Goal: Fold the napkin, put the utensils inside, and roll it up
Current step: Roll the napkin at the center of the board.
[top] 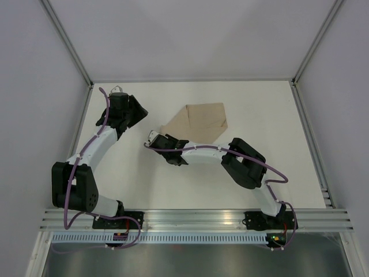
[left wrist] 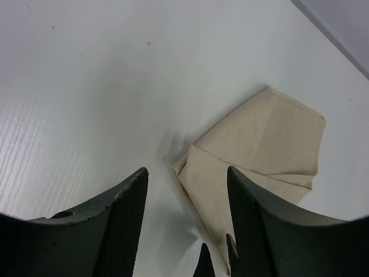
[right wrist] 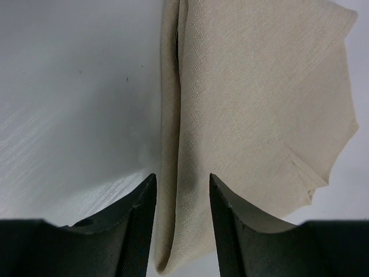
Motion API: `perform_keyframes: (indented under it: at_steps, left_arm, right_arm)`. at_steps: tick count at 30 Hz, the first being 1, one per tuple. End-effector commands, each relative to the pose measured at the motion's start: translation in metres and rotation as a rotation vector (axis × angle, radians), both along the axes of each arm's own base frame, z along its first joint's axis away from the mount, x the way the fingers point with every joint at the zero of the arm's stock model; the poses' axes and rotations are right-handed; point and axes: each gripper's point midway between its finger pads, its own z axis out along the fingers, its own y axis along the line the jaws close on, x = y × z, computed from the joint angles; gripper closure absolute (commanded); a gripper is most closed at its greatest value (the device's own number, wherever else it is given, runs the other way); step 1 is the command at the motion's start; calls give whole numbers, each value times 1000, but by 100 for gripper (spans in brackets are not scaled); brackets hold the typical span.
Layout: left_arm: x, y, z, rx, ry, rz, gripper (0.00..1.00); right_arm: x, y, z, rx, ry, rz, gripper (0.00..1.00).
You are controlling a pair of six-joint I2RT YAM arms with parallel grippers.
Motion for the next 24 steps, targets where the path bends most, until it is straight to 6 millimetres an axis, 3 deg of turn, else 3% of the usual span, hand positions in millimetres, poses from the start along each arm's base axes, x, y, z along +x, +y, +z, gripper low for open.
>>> perform_keyframes:
  at_steps: [1, 12, 24]
  left_arm:
    - [1, -3, 7, -38, -21, -9, 37]
    - [2, -7, 1, -53, -6, -24, 38]
    - [2, -7, -5, -53, 8, -26, 39]
  right_arm:
    - [1, -1, 5, -44, -62, 6, 52]
    - [-1, 0, -2, -34, -63, 10, 52]
    - [0, -7, -31, -73, -58, 13, 59]
